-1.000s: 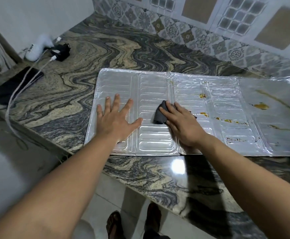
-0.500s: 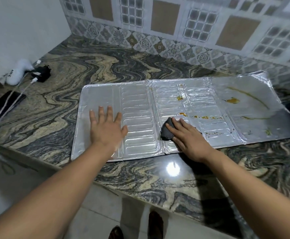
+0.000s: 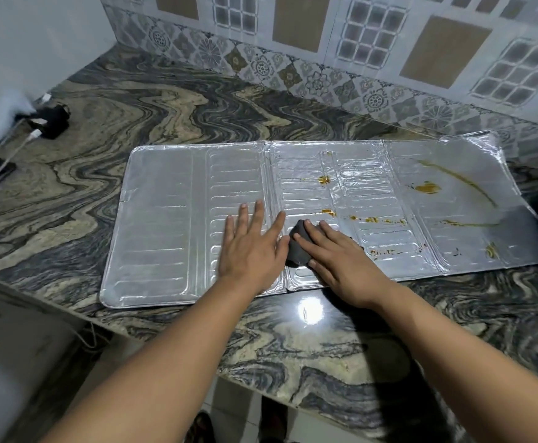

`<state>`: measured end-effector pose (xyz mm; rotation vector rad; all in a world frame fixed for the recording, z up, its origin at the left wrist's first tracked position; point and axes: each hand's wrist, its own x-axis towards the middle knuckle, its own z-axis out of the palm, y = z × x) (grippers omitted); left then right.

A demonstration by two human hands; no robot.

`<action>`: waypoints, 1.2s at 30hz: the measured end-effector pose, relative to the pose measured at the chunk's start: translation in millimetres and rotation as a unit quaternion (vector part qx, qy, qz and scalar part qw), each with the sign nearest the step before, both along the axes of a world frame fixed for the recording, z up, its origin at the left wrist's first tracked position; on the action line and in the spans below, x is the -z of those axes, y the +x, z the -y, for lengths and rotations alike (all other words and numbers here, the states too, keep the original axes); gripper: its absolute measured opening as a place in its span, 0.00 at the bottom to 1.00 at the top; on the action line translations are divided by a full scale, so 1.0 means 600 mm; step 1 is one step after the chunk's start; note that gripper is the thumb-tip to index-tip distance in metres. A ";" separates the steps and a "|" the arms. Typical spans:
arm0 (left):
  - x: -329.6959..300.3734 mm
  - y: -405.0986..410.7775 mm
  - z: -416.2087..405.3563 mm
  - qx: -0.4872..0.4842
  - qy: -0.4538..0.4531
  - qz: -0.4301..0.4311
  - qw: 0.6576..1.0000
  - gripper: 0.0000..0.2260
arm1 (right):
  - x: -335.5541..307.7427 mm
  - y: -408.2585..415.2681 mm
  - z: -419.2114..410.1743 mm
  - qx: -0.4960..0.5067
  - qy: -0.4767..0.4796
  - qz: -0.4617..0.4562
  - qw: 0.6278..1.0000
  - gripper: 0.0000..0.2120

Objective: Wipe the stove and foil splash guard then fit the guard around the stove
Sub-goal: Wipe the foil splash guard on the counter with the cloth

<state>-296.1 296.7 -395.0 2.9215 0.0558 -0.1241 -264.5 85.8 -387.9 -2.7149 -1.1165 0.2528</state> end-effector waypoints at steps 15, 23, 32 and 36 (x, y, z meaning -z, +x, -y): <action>0.006 0.000 0.000 0.001 0.011 0.003 1.000 0.29 | 0.000 0.210 -0.012 -0.054 -0.031 0.021 0.998 0.26; 0.007 0.002 0.001 -0.011 0.011 0.000 1.000 0.29 | 0.001 0.326 -0.055 -0.047 -0.039 0.041 0.997 0.27; 0.008 0.005 0.005 -0.036 0.006 0.006 0.999 0.30 | 0.008 0.366 -0.072 0.062 0.000 0.048 0.997 0.24; 0.005 0.005 0.008 -0.041 0.004 0.001 0.999 0.31 | 0.014 0.349 -0.068 0.113 0.022 0.040 0.993 0.25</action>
